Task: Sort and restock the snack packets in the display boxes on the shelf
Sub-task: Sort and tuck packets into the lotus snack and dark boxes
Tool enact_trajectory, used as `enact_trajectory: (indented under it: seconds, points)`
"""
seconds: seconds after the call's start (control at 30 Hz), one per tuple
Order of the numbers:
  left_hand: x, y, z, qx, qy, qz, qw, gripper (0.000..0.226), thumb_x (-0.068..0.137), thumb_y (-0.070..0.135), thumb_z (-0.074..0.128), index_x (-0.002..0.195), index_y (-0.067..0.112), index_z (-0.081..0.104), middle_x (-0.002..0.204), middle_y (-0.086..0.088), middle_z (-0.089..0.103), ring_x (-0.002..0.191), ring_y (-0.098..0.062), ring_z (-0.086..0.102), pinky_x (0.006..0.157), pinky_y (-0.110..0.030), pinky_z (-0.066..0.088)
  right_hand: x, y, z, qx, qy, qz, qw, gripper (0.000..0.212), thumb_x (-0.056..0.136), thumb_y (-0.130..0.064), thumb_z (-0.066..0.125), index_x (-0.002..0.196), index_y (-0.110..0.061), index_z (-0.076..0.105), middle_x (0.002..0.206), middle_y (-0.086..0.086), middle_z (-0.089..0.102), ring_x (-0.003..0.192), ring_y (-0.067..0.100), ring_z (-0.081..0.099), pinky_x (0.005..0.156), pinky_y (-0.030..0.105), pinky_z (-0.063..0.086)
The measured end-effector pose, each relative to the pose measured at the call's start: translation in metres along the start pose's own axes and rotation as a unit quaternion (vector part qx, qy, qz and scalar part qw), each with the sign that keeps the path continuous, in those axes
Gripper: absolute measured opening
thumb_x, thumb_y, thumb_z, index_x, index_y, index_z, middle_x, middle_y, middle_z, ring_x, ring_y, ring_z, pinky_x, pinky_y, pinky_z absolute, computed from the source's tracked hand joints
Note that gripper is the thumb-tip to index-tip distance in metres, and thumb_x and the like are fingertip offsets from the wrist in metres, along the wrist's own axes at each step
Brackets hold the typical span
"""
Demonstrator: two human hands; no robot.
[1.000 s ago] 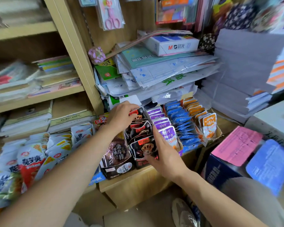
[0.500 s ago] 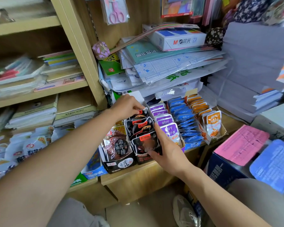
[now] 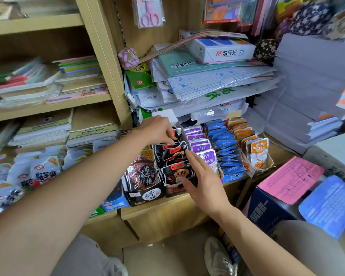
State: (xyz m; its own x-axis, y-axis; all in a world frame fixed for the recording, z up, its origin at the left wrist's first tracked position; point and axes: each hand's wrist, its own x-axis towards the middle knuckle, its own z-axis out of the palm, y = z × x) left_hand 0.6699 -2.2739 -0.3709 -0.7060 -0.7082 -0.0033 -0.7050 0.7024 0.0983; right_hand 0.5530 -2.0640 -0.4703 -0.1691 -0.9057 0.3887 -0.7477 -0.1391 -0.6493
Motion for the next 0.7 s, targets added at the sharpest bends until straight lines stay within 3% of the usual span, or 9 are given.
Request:
enact_trajectory:
  seconds: [0.07, 0.13, 0.2, 0.3, 0.47, 0.53, 0.6, 0.7]
  points:
    - [0.007, 0.002, -0.001, 0.016, -0.039, 0.002, 0.999, 0.008, 0.081, 0.034, 0.082, 0.089, 0.033, 0.081, 0.075, 0.026, 0.068, 0.084, -0.003, 0.066, 0.073, -0.03, 0.056, -0.002, 0.001, -0.001, -0.003, -0.012, -0.002, 1.0, 0.078, 0.096, -0.037, 0.067, 0.16, -0.036, 0.022, 0.162, -0.012, 0.032, 0.143, 0.009, 0.04, 0.109, 0.028, 0.046]
    - [0.01, 0.004, -0.001, 0.035, -0.054, 0.02, 0.998, 0.004, 0.083, 0.028, 0.079, 0.086, 0.029, 0.081, 0.077, 0.023, 0.07, 0.081, -0.004, 0.066, 0.071, -0.031, 0.056, -0.003, 0.003, -0.002, 0.003, -0.024, -0.003, 1.0, 0.078, 0.097, -0.037, 0.066, 0.16, -0.036, 0.019, 0.162, -0.013, 0.031, 0.147, 0.007, 0.033, 0.11, 0.021, 0.039]
    - [0.01, 0.004, -0.004, 0.045, -0.047, 0.04, 0.997, 0.004, 0.086, 0.025, 0.075, 0.084, 0.024, 0.078, 0.074, 0.021, 0.066, 0.077, -0.009, 0.064, 0.063, -0.026, 0.047, -0.002, 0.004, -0.003, 0.006, -0.033, -0.002, 0.999, 0.078, 0.097, -0.036, 0.065, 0.16, -0.035, 0.019, 0.163, -0.013, 0.029, 0.149, 0.005, 0.029, 0.111, 0.017, 0.032]
    - [0.008, -0.005, -0.01, 0.022, -0.013, 0.048, 0.999, 0.005, 0.09, 0.028, 0.074, 0.086, 0.03, 0.077, 0.074, 0.02, 0.063, 0.079, -0.01, 0.062, 0.062, -0.024, 0.037, 0.0, 0.005, -0.002, 0.006, -0.044, -0.002, 0.999, 0.078, 0.098, -0.037, 0.064, 0.161, -0.034, 0.018, 0.164, -0.013, 0.028, 0.15, 0.005, 0.026, 0.113, 0.018, 0.029]
    - [-0.002, -0.011, 0.004, -0.002, -0.019, 0.048, 0.999, 0.011, 0.098, 0.027, 0.065, 0.102, 0.028, 0.076, 0.095, 0.014, 0.07, 0.088, -0.012, 0.063, 0.074, -0.028, 0.042, 0.011, 0.009, 0.005, -0.018, -0.051, -0.005, 0.999, 0.078, 0.098, -0.035, 0.065, 0.161, -0.032, 0.019, 0.165, -0.007, 0.027, 0.152, 0.013, 0.026, 0.12, 0.034, 0.034]
    - [-0.006, -0.012, 0.014, -0.011, -0.012, 0.05, 0.999, 0.009, 0.101, 0.025, 0.059, 0.101, 0.024, 0.067, 0.095, 0.01, 0.062, 0.093, -0.018, 0.06, 0.074, -0.032, 0.041, 0.016, 0.011, 0.006, -0.04, -0.057, -0.003, 0.998, 0.079, 0.096, -0.034, 0.067, 0.161, -0.03, 0.021, 0.166, -0.004, 0.026, 0.153, 0.017, 0.024, 0.121, 0.041, 0.034]
    - [-0.01, -0.016, 0.022, 0.009, 0.044, 0.072, 0.996, 0.005, 0.101, 0.028, 0.059, 0.098, 0.027, 0.063, 0.099, 0.009, 0.052, 0.099, -0.018, 0.047, 0.085, -0.035, 0.038, 0.02, 0.01, 0.006, -0.07, -0.059, -0.008, 0.996, 0.081, 0.094, -0.036, 0.068, 0.161, -0.028, 0.022, 0.166, -0.001, 0.026, 0.154, 0.021, 0.021, 0.122, 0.045, 0.029]
    - [-0.013, -0.023, 0.029, 0.013, 0.127, 0.091, 0.988, 0.006, 0.095, 0.032, 0.066, 0.093, 0.027, 0.07, 0.116, 0.004, 0.047, 0.112, -0.02, 0.037, 0.099, -0.037, 0.032, 0.025, 0.006, 0.005, -0.16, -0.052, -0.061, 0.984, 0.089, 0.092, -0.05, 0.064, 0.162, -0.025, 0.015, 0.169, 0.001, 0.012, 0.157, 0.024, 0.005, 0.127, 0.045, 0.012]
